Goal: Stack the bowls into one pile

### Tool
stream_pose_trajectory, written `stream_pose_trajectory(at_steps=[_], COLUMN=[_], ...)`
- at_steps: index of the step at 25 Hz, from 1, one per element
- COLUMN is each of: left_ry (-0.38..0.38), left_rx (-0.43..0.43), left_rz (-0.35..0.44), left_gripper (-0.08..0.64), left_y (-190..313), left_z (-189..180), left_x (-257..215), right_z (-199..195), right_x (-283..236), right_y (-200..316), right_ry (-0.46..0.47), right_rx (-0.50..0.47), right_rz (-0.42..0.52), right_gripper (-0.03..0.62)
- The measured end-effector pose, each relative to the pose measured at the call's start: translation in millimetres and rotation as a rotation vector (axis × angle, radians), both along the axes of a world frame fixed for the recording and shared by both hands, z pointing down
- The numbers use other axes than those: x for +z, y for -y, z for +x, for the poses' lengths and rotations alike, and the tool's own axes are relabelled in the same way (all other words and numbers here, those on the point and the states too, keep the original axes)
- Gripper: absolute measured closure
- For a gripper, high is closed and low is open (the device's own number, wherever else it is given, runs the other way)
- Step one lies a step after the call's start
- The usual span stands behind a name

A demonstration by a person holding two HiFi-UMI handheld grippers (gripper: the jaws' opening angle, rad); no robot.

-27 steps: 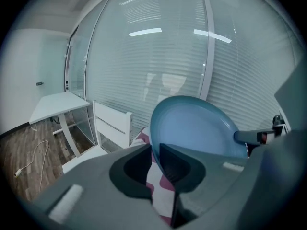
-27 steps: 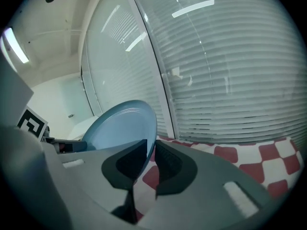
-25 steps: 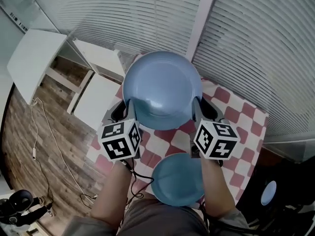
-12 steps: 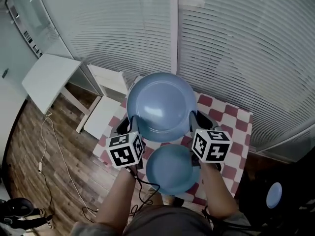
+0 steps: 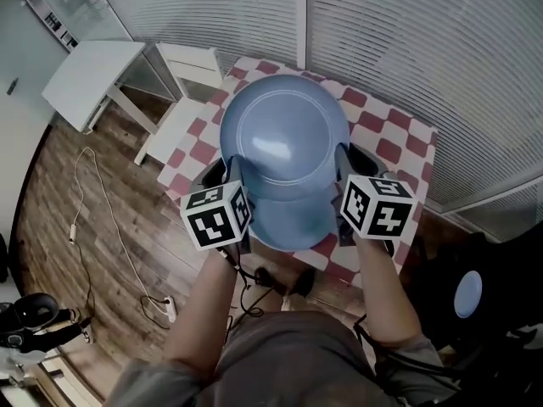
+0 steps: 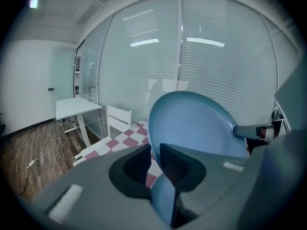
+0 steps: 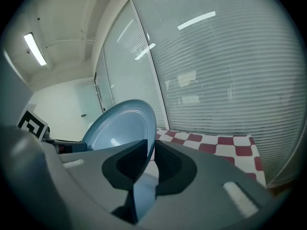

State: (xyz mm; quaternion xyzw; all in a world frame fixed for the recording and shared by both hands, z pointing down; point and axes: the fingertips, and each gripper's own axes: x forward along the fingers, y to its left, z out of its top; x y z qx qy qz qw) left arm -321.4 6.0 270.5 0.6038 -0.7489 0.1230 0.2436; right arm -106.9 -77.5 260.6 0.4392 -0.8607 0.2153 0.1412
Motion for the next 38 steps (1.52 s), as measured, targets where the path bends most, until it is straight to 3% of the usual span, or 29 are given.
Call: stream_pose_trajectory(at_steps=[16, 26, 38], left_ry=[-0.082, -0.076, -0.061], left_rx=[0.010, 0.008, 0.011], left_rz=[-0.222, -0.308, -0.337], left_gripper=[0.499, 0.494, 0.485], left_y=[-103.9, -97.5, -84.9], left_z=[25.5, 30.7, 31.0], left_x=[121.5, 153.6, 163.4], right_z=[25.7, 32.0, 30.4], right_x=[125.5, 167.5, 177.0], right_y=[-103.1, -100.3, -93.6], right_ry=[-0.094, -0.118, -0.149], right_rx=[0.016, 0.016, 0.010], right_rz=[-0.207, -0.289, -0.298], right_gripper=[0.520, 0.506, 0.479])
